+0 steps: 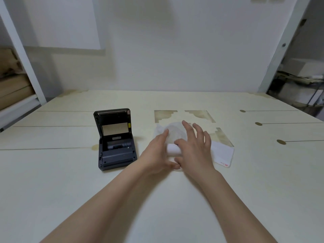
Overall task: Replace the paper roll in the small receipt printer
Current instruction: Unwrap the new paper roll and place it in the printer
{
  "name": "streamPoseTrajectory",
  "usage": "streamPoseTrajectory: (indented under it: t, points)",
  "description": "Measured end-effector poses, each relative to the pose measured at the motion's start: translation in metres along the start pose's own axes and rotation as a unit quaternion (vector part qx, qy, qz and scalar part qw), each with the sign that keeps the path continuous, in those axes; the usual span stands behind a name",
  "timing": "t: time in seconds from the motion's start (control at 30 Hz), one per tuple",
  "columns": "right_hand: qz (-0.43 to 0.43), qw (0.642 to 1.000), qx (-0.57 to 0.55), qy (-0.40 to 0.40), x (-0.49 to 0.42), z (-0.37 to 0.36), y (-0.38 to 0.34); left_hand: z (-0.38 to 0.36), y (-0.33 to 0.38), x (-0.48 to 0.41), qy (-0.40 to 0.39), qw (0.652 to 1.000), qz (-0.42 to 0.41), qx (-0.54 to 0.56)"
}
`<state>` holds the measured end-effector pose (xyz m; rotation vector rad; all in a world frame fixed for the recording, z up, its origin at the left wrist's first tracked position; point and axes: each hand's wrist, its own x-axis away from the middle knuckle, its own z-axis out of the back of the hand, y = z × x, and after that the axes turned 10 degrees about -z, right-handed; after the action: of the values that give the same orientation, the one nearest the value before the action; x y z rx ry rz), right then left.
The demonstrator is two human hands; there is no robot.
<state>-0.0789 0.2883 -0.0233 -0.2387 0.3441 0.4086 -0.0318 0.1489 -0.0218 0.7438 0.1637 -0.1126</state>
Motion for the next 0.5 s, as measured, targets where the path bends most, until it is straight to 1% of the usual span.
streamPoseTrajectory:
  t: [0.13,0.2,0.23,0.3,0.37,0.4,0.5]
  points:
    - [0.002,0.999,-0.030,0.032,0.001,-0.005,0.002,0.001,-0.002,0.001,0.002,1.000,-0.013,-0.007]
    - [0.009,0.996,-0.066,0.056,0.005,-0.007,0.004,-0.001,-0.006,-0.001,0.007,1.000,-0.016,-0.006]
    - [0.010,0.992,-0.105,0.074,0.007,-0.006,0.004,-0.001,-0.007,-0.001,0.014,1.000,-0.016,-0.001]
    - [-0.012,0.967,-0.241,0.080,0.009,0.006,0.003,-0.002,-0.012,-0.001,0.033,0.999,-0.021,0.014]
    - [-0.047,0.916,-0.397,0.030,0.009,0.022,0.002,-0.001,-0.014,0.001,0.041,0.998,-0.038,0.000]
    - [-0.066,0.882,-0.467,-0.010,0.009,0.029,0.003,-0.001,-0.014,0.003,0.044,0.998,-0.051,-0.021]
    - [-0.088,0.748,-0.649,-0.107,0.003,0.044,0.008,0.002,-0.011,0.008,0.046,0.988,-0.098,-0.110]
